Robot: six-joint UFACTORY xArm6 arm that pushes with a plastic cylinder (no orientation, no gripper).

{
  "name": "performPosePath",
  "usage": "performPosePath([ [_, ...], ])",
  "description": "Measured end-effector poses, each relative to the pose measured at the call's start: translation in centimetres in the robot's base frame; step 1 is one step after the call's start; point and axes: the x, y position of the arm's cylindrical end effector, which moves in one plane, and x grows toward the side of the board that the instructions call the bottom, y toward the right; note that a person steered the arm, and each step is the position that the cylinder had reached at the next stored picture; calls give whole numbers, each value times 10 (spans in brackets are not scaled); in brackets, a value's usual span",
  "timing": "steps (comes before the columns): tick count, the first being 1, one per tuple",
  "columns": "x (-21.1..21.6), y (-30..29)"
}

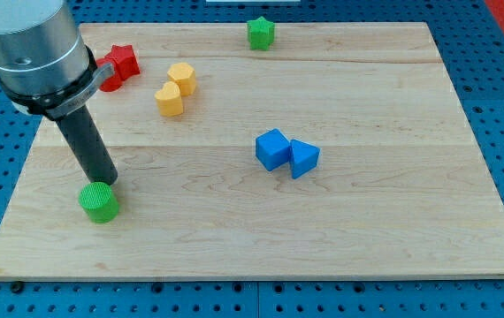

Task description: Move the green circle towards bottom left side of board

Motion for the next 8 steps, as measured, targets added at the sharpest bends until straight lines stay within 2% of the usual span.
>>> performPosePath([
  [1,0,41],
  [2,2,57],
  [4,27,21],
  [6,30,1],
  [7,-2,-1],
  [8,-5,-27],
])
